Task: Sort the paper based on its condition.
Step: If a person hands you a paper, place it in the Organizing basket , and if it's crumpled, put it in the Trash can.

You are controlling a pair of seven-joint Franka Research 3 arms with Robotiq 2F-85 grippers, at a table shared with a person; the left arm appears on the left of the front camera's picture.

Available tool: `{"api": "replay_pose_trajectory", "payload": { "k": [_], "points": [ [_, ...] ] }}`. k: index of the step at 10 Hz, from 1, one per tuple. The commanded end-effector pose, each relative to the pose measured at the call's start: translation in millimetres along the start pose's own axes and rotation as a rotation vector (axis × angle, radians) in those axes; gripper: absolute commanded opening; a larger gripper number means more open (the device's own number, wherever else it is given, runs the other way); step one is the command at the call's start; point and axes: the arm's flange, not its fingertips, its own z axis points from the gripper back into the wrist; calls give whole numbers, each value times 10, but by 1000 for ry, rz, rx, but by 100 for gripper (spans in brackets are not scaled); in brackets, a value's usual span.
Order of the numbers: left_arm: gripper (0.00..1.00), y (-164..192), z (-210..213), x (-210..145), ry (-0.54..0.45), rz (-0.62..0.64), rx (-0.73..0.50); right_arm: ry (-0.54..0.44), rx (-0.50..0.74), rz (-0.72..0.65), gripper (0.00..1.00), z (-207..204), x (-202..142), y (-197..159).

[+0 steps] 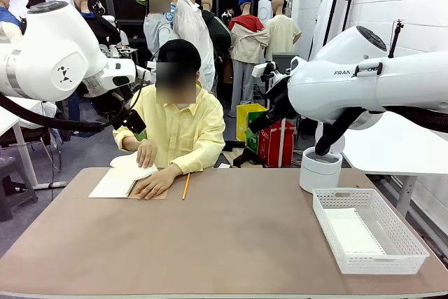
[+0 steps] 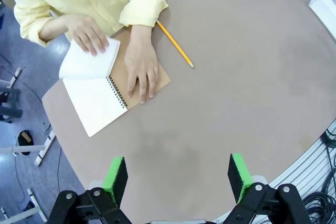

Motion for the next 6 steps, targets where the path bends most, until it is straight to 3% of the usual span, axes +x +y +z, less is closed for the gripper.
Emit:
{"api": "replay_pose_trajectory", "payload": {
  "k": [1,6],
  "points": [
    [100,14,10,1,-2,-2,-1,-1,-9,-5,100,8,15,9],
    [100,14,10,1,-2,-2,-1,-1,-9,-5,100,8,15,9]
  ]
}}
